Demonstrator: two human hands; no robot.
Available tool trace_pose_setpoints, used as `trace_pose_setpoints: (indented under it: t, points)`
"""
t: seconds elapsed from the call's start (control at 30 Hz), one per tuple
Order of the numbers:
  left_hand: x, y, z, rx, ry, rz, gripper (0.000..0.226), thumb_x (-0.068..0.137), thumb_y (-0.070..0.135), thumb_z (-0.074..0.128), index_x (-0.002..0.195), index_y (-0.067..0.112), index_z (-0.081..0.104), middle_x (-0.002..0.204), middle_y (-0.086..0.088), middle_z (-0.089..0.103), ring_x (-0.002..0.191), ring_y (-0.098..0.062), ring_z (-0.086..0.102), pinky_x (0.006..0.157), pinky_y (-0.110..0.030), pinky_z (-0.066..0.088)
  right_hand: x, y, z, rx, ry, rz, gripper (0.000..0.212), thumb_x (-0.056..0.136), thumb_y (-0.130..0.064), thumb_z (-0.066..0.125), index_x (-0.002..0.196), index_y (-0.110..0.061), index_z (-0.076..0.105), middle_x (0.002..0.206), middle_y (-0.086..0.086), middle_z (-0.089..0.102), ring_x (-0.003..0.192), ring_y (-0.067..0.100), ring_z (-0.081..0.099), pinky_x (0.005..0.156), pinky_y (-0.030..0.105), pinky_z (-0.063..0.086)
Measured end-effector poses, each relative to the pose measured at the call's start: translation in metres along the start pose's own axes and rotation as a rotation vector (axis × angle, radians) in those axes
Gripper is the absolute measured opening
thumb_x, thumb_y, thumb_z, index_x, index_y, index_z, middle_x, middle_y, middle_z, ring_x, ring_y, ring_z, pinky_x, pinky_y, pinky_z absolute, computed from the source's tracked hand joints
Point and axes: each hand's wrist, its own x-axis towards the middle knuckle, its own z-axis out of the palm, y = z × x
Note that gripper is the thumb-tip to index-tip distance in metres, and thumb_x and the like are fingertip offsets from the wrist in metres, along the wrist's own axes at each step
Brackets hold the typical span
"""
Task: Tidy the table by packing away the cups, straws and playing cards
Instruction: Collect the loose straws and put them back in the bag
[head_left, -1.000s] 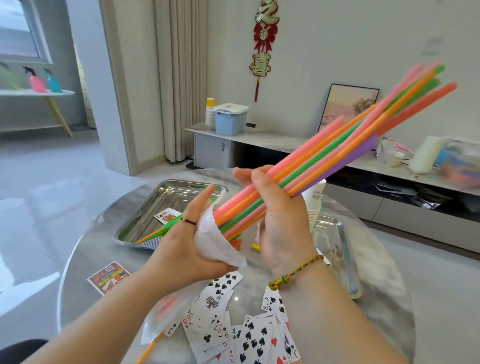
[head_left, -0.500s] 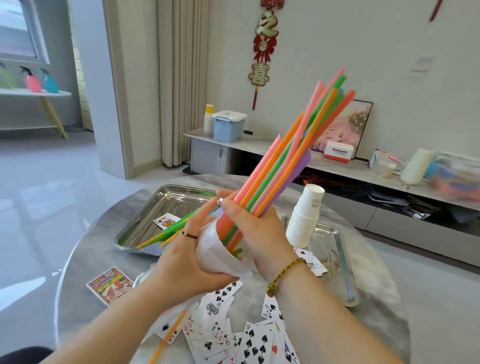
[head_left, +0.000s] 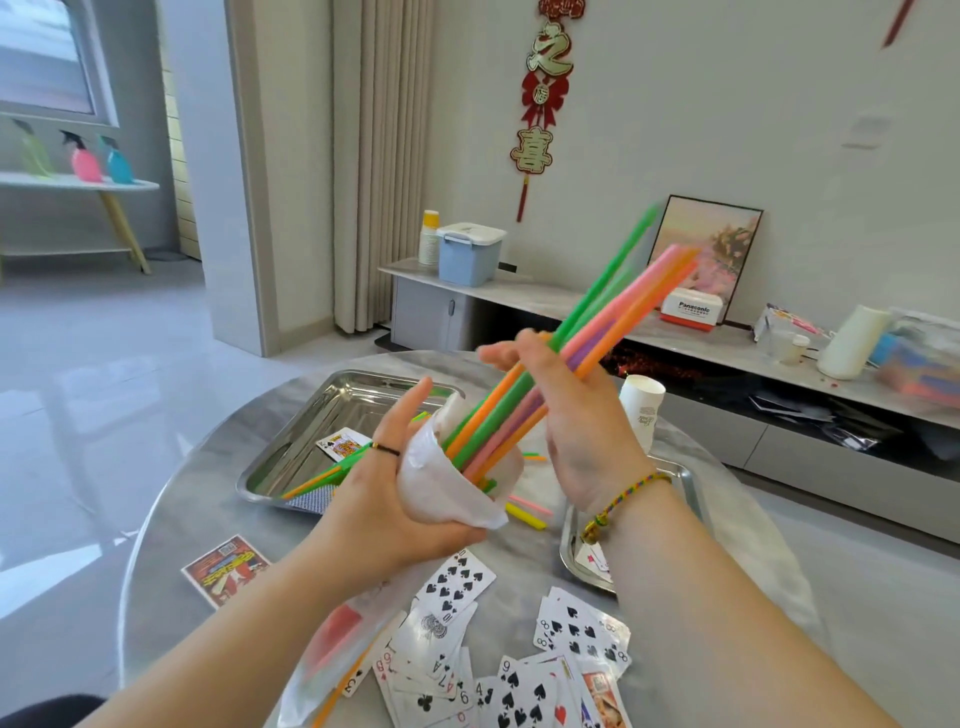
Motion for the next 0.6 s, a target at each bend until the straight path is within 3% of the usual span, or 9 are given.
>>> trace_pose_setpoints:
  t: [0.07, 0.17, 0.23, 0.3, 0.33, 0.4, 0.5, 0.6]
  points:
    - [0.0, 0.002, 0.002, -0.013, 0.019, -0.014, 0.098, 0.034, 0.036, 0.077, 0.112, 0.059, 0.022, 0.092, 0.042, 0.052, 0.09, 0.038, 0.036, 0.067, 0.011, 0.028, -0.003, 0.006, 0.009, -0.104, -0.077, 0.09, 0.022, 0.083, -0.026, 0.058, 0.062, -0.026, 0.066, 0.056, -0.019, 0.064, 0.063, -0.006, 0.059, 0.066, 0.011, 0.049]
    - [-0.001, 0.001, 0.001, -0.025, 0.044, -0.025, 0.097, 0.029, 0.046, 0.072, 0.111, 0.064, 0.022, 0.099, 0.042, 0.039, 0.091, 0.037, 0.036, 0.068, 0.011, 0.029, -0.007, 0.013, 0.014, -0.172, -0.169, 0.175, 0.025, 0.079, -0.023, 0.065, 0.057, -0.035, 0.067, 0.055, -0.017, 0.064, 0.059, -0.003, 0.061, 0.065, 0.018, 0.051]
    - [0.0, -0.001, -0.003, -0.029, 0.05, -0.041, 0.098, 0.029, 0.046, 0.073, 0.11, 0.065, 0.021, 0.104, 0.042, 0.036, 0.093, 0.03, 0.041, 0.07, 0.009, 0.03, -0.008, 0.013, 0.011, -0.105, -0.198, 0.166, 0.015, 0.072, -0.024, 0.071, 0.075, -0.038, 0.066, 0.075, -0.017, 0.067, 0.069, -0.005, 0.063, 0.067, 0.015, 0.052]
    - [0.001, -0.005, -0.008, -0.005, 0.056, -0.051, 0.1, 0.034, 0.037, 0.08, 0.108, 0.067, 0.02, 0.108, 0.041, 0.033, 0.097, 0.018, 0.043, 0.074, 0.005, 0.032, -0.005, 0.011, 0.004, -0.03, -0.114, 0.107, 0.043, 0.063, -0.026, 0.073, 0.101, -0.034, 0.055, 0.102, -0.011, 0.061, 0.088, -0.003, 0.06, 0.071, 0.01, 0.05]
    - [0.002, -0.005, -0.01, 0.004, 0.056, -0.055, 0.101, 0.038, 0.032, 0.083, 0.107, 0.069, 0.019, 0.108, 0.041, 0.032, 0.099, 0.014, 0.042, 0.075, 0.003, 0.032, -0.003, 0.009, 0.0, -0.012, -0.042, 0.041, 0.045, 0.062, -0.027, 0.068, 0.103, -0.033, 0.05, 0.105, -0.009, 0.057, 0.089, -0.004, 0.058, 0.067, 0.007, 0.048]
    - [0.002, -0.007, -0.011, 0.02, 0.058, -0.041, 0.106, 0.043, 0.022, 0.088, 0.106, 0.068, 0.017, 0.107, 0.039, 0.031, 0.095, 0.024, 0.041, 0.071, 0.007, 0.032, 0.0, 0.002, -0.006, -0.009, 0.056, -0.086, 0.033, 0.064, -0.028, 0.062, 0.094, -0.032, 0.05, 0.096, -0.009, 0.055, 0.075, -0.008, 0.056, 0.059, 0.005, 0.044]
    - [0.002, -0.006, -0.01, 0.027, 0.054, -0.012, 0.102, 0.045, 0.016, 0.087, 0.109, 0.061, 0.022, 0.104, 0.034, 0.035, 0.088, 0.038, 0.033, 0.066, 0.011, 0.029, 0.002, -0.007, -0.009, -0.158, 0.124, -0.189, 0.017, 0.073, -0.018, 0.069, 0.075, -0.03, 0.059, 0.071, -0.015, 0.057, 0.06, -0.004, 0.049, 0.058, 0.008, 0.041]
    - [0.0, -0.003, -0.008, 0.011, 0.059, -0.028, 0.095, 0.039, 0.027, 0.077, 0.11, 0.062, 0.023, 0.106, 0.035, 0.035, 0.09, 0.038, 0.033, 0.067, 0.011, 0.029, 0.0, -0.008, -0.005, -0.384, 0.048, -0.224, 0.031, 0.077, -0.008, 0.065, 0.056, -0.03, 0.06, 0.048, -0.017, 0.056, 0.051, 0.001, 0.044, 0.05, 0.008, 0.037]
